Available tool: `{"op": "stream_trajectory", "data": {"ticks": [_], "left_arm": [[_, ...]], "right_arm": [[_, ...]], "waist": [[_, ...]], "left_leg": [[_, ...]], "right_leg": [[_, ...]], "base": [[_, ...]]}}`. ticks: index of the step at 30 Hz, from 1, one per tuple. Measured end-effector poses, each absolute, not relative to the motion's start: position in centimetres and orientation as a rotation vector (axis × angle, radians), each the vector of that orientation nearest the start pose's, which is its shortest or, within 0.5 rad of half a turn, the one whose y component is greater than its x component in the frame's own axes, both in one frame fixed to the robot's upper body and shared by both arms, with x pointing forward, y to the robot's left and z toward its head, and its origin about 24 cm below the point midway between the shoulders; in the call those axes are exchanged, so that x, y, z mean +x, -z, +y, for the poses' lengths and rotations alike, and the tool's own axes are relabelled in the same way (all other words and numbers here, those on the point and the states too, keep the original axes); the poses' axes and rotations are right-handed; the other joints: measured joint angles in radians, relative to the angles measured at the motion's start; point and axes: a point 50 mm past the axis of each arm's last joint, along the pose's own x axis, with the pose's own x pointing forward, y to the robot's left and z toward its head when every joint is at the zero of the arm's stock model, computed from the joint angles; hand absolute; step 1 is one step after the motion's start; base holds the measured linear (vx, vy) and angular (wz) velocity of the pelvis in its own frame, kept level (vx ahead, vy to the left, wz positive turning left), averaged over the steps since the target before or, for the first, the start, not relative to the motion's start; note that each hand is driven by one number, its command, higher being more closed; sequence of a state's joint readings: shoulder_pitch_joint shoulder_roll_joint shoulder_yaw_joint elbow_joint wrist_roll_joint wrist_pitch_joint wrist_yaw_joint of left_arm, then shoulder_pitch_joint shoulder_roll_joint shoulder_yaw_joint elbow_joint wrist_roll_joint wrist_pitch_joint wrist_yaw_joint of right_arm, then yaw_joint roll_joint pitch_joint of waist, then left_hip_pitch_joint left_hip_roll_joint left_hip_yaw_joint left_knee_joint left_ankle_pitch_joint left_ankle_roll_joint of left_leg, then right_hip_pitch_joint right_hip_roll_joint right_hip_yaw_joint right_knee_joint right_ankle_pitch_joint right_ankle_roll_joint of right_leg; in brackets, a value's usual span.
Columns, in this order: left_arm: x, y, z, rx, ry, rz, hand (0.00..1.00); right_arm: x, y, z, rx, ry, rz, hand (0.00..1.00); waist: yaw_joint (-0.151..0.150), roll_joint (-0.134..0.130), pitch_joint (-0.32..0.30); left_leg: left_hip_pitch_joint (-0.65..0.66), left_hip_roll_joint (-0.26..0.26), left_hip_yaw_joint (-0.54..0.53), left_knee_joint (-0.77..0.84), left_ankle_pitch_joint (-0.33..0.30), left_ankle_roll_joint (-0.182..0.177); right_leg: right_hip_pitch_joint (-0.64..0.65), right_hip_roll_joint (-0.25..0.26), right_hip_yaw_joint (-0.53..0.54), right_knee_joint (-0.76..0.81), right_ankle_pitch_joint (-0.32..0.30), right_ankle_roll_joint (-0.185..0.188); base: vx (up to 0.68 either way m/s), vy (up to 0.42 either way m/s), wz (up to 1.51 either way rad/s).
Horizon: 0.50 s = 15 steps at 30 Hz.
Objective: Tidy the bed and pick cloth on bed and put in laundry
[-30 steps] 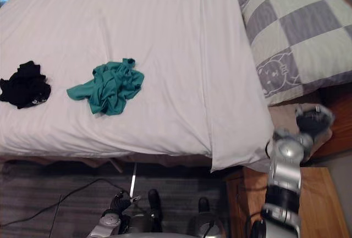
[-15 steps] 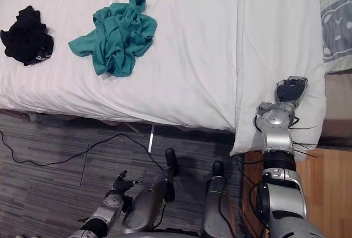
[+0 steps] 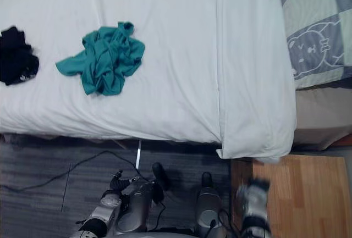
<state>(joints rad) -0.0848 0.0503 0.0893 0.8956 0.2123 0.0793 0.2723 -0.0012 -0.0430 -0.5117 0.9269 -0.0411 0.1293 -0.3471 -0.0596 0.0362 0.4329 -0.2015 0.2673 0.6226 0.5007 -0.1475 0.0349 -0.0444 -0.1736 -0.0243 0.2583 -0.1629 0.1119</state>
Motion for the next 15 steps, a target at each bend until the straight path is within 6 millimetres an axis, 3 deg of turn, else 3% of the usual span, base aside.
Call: {"op": "stream_trajectory", "data": {"ticks": [1,2,3,4,7,8,9,10,11,12,13,14,15], "left_arm": [[18.3,12.3,19.2,0.333,-0.262,0.864,0.0],[18.1,12.4,19.3,0.331,-0.266,0.867,0.0],[18.0,12.4,19.6,0.327,-0.28,0.867,0.0],[18.0,12.4,19.9,0.329,-0.291,0.869,0.0],[17.1,12.5,21.1,0.324,-0.342,0.884,0.0],[15.8,13.1,21.2,0.315,-0.351,0.92,0.0],[15.9,13.0,21.6,0.322,-0.356,0.915,0.0],[16.5,12.6,22.4,0.352,-0.358,0.892,0.0],[16.1,12.3,24.1,0.401,-0.379,0.903,0.0],[15.9,12.3,24.7,0.412,-0.387,0.912,0.0],[15.5,12.5,25.3,0.431,-0.393,0.934,0.0],[14.2,13.1,25.2,0.429,-0.391,0.983,0.0],[13.8,13.4,24.7,0.418,-0.383,0.996,0.0]], "right_arm": [[10.1,14.7,-24.5,0.012,0.775,1.115,0.0],[7.0,15.6,-24.1,0.01,0.767,1.214,0.0],[5.2,15.9,-24.1,0.005,0.772,1.269,0.0],[4.8,15.9,-24.1,0.008,0.77,1.28,0.0],[4.1,16.2,-23.5,0.032,0.751,1.292,0.0],[4.2,16.2,-23.4,0.032,0.741,1.282,0.0],[4.5,16.1,-23.3,0.032,0.736,1.273,0.0],[5.2,16.5,-21.4,0.079,0.69,1.272,0.0],[5.7,16.7,-20.4,0.118,0.666,1.266,0.0],[5.9,16.6,-20.3,0.117,0.657,1.253,0.0],[6.5,16.6,-19.8,0.119,0.632,1.234,0.0],[7.6,16.3,-20.7,0.086,0.645,1.205,0.0],[8.0,16.1,-21.3,0.066,0.638,1.195,0.0]], "waist": [[-0.008,-0.004,0.0],[-0.022,-0.009,-0.003],[-0.033,-0.01,-0.016],[-0.039,-0.012,-0.019],[-0.034,-0.009,-0.061],[-0.026,-0.009,-0.111],[-0.024,-0.027,-0.118],[-0.006,-0.068,-0.129],[-0.001,-0.115,-0.167],[0.003,-0.126,-0.178],[0.021,-0.14,-0.183],[0.027,-0.144,-0.189],[0.023,-0.138,-0.191]], "left_leg": [[-0.001,0.024,0.013,0.046,-0.015,0.01],[-0.015,0.073,0.007,0.113,-0.035,0.002],[-0.038,0.115,-0.03,0.129,-0.032,-0.003],[-0.053,0.13,-0.062,0.123,-0.029,-0.006],[-0.117,0.252,-0.232,-0.058,0.029,-0.083],[-0.11,0.275,-0.293,-0.158,0.12,-0.13],[-0.116,0.266,-0.285,-0.14,0.228,-0.215],[-0.134,0.222,-0.293,-0.068,0.203,-0.292],[-0.137,0.195,-0.294,-0.017,0.156,-0.286],[-0.121,0.191,-0.276,-0.015,0.132,-0.283],[-0.067,0.178,-0.225,-0.027,0.109,-0.27],[0.032,0.147,-0.123,-0.108,0.117,-0.23],[0.067,0.129,-0.102,-0.153,0.129,-0.211]], "right_leg": [[0.01,-0.014,-0.003,0.001,-0.006,0.009],[0.023,-0.058,-0.004,0.001,-0.012,0.02],[0.021,-0.104,-0.008,-0.005,-0.009,0.035],[0.022,-0.122,-0.013,-0.008,-0.007,0.041],[0.021,-0.2,-0.05,-0.027,0.014,0.083],[0.026,-0.236,-0.058,-0.028,0.027,0.128],[0.042,-0.268,-0.058,-0.031,0.037,0.138],[0.058,-0.318,-0.057,-0.044,0.081,0.136],[0.059,-0.317,-0.075,-0.049,0.162,0.124],[0.059,-0.334,-0.118,-0.05,0.229,0.094],[0.051,-0.362,-0.182,-0.051,0.355,0.059],[-0.004,-0.408,-0.374,0.049,0.399,-0.073],[-0.055,-0.399,-0.451,0.189,0.295,-0.087]], "base": [[0.11,0.275,-0.19],[0.08,0.305,-0.01],[0.07,0.347,0.07],[0.09,0.457,0.27],[0.12,0.572,0.43],[0.16,0.629,0.46],[0.17,0.69,0.42],[0.18,0.673,0.34],[0.19,0.647,0.16],[0.21,0.567,-0.27],[0.25,0.616,-0.85],[0.23,0.579,-0.98],[0.17,0.429,-0.83]]}}
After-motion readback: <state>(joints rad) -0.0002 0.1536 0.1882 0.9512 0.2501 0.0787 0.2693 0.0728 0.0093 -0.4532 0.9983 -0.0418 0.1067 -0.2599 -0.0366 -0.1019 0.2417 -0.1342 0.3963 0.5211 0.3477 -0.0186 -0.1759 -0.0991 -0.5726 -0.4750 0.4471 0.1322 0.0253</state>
